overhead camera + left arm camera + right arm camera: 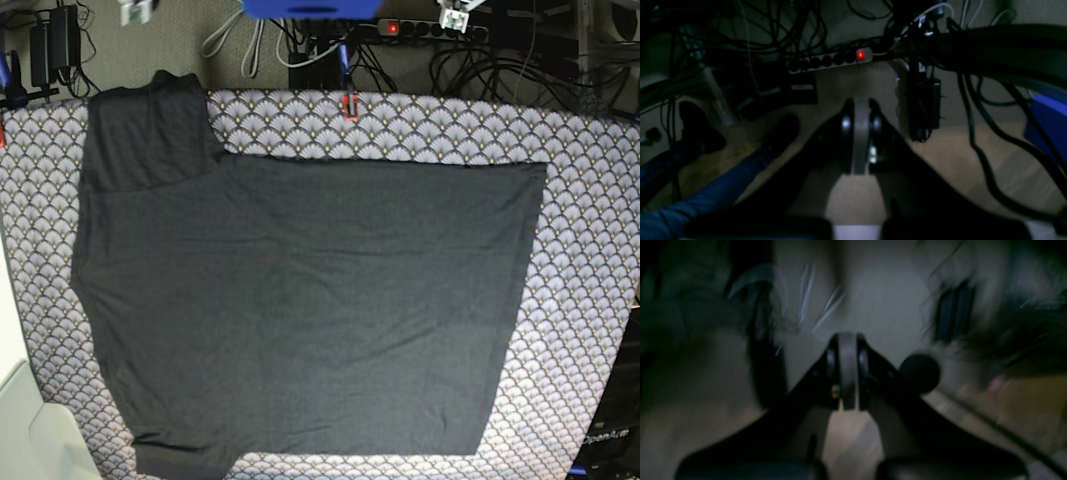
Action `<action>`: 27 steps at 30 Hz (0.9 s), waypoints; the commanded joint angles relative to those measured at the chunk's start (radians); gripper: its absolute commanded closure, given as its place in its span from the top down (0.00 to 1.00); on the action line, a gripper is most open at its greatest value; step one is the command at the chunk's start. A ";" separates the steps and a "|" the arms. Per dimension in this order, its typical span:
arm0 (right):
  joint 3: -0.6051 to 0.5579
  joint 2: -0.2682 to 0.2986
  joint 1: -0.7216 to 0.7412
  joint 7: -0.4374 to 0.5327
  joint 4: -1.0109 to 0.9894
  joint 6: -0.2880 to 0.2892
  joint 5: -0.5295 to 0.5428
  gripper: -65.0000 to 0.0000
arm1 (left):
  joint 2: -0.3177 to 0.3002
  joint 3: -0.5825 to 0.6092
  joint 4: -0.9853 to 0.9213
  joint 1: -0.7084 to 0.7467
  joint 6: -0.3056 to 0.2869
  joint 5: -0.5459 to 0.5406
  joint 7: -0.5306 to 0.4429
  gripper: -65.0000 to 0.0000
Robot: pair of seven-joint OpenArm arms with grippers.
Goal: Fold the T-shirt properly
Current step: 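Lower both grippers toward the shirt's shoulder corners at the collar edge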
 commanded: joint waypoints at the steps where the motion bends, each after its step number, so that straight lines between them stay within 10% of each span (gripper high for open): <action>1: 0.028 0.006 -0.040 0.009 0.050 -0.007 0.001 0.00 | -0.003 -0.002 0.048 0.036 0.002 0.002 -0.016 0.00; 7: 0.226 0.032 -0.106 -0.055 0.283 0.012 0.259 0.00 | -0.017 -0.004 0.312 0.140 0.006 0.002 -0.014 0.00; 14: 0.479 0.126 -0.025 -0.496 0.460 0.329 0.592 0.00 | -0.022 -0.004 0.545 0.229 0.008 0.002 -0.013 0.01; 21: 0.632 0.127 0.202 -0.881 0.500 0.604 0.599 0.00 | -0.016 -0.044 0.565 0.223 0.008 0.002 -0.013 0.01; 27: 0.623 0.121 0.263 -0.967 0.493 0.619 0.598 0.00 | -0.013 -0.113 0.567 0.217 0.006 0.000 -0.013 0.01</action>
